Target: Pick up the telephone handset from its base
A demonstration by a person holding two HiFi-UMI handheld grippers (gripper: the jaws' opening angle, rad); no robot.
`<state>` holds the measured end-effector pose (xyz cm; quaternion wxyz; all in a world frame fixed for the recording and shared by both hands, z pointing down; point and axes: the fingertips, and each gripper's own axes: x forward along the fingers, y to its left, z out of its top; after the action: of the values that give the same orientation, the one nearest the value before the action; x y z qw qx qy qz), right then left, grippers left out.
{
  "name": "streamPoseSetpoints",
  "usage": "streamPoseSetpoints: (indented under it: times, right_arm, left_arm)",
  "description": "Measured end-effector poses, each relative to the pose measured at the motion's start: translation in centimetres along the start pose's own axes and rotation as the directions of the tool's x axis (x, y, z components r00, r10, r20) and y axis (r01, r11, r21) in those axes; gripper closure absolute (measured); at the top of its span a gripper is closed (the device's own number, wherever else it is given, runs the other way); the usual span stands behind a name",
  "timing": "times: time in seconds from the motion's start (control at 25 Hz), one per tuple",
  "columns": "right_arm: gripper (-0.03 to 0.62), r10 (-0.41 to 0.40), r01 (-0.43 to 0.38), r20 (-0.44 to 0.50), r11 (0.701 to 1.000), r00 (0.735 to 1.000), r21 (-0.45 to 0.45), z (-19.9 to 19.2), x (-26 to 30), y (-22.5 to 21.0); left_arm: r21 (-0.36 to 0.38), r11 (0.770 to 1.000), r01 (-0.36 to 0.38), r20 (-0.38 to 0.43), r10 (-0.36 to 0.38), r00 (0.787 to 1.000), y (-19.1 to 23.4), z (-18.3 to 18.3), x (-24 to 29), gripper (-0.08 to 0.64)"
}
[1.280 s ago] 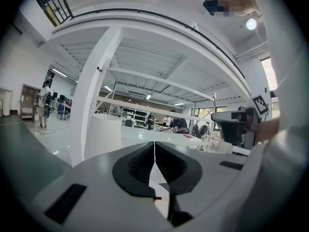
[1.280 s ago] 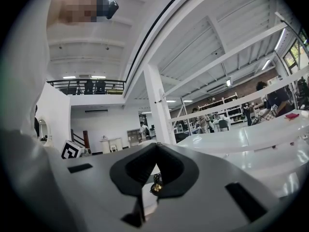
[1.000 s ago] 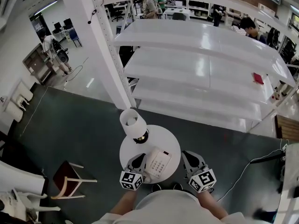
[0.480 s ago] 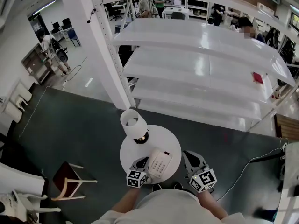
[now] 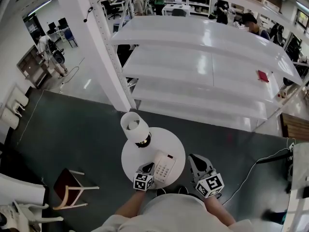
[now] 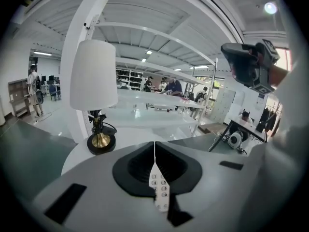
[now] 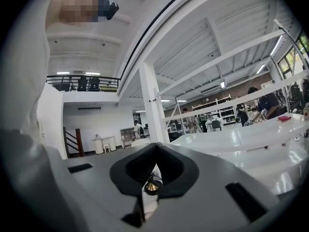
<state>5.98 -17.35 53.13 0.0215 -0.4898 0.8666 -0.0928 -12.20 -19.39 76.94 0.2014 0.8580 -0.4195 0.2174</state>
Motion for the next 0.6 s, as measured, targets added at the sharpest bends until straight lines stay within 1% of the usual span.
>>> streamPoseSetpoints:
  times: [0.2,0.4,0.6]
  right_arm:
    - [0.583,-0.015,0.015,-0.007,1.0,1.0,0.002,0.1,-0.3,-0.5]
    - [0.583,-0.03,0.03,-0.007,1.0,1.0,0.002,0.0,-0.4,-0.8]
    - [0.583,-0.032,0.032,-0.006,0.999,0.999,0.0,0.2,-0.4,-0.8]
  left_arm:
    - [0.027,1.0,-0.009,-0.075,0.01,0.997,0.1,-2.1,1.4,0.538]
    - [0.045,0.999,0.012,-0.127,-0.006,0.992,0.0,-3.4,2.5,0.538]
    - [0.053,0.999,0.001,-0.167,0.008,0.986,0.3,-4.4,3.0,0.538]
